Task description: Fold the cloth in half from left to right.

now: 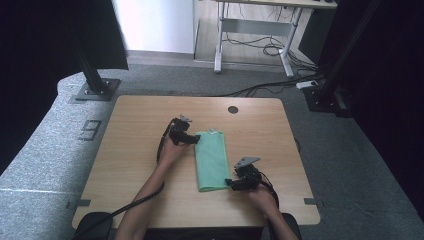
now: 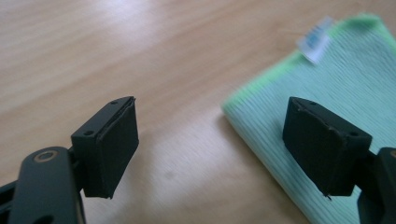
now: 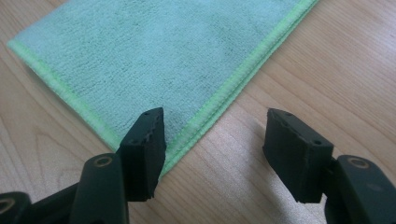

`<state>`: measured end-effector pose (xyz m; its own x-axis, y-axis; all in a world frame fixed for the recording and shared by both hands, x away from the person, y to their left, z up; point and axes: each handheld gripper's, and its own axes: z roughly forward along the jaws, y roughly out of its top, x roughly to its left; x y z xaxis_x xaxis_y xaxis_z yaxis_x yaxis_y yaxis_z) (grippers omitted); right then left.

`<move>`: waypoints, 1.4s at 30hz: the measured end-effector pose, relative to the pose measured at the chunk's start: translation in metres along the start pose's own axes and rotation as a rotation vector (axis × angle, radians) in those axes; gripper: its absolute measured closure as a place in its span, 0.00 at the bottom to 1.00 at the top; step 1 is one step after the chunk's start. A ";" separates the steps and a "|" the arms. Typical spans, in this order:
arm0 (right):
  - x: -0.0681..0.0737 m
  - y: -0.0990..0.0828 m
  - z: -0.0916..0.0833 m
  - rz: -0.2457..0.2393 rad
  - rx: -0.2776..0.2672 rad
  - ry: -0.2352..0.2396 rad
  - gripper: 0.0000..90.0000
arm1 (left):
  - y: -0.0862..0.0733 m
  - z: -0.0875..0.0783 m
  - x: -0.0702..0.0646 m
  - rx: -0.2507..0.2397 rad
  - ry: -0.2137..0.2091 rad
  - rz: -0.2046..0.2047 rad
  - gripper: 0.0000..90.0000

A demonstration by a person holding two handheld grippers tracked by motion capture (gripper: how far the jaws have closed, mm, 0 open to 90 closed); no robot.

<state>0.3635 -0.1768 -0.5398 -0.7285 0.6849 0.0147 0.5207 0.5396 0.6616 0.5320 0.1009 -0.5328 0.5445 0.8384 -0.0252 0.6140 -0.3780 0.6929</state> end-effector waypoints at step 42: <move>-0.004 -0.001 0.002 0.012 -0.009 -0.001 0.35 | -0.100 -0.079 -0.095 0.039 -0.145 0.141 0.20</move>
<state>0.3663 -0.1792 -0.5420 -0.7217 0.6918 0.0224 0.5255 0.5266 0.6682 0.3733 0.0901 -0.5430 0.7016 0.7117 -0.0354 0.5461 -0.5051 0.6684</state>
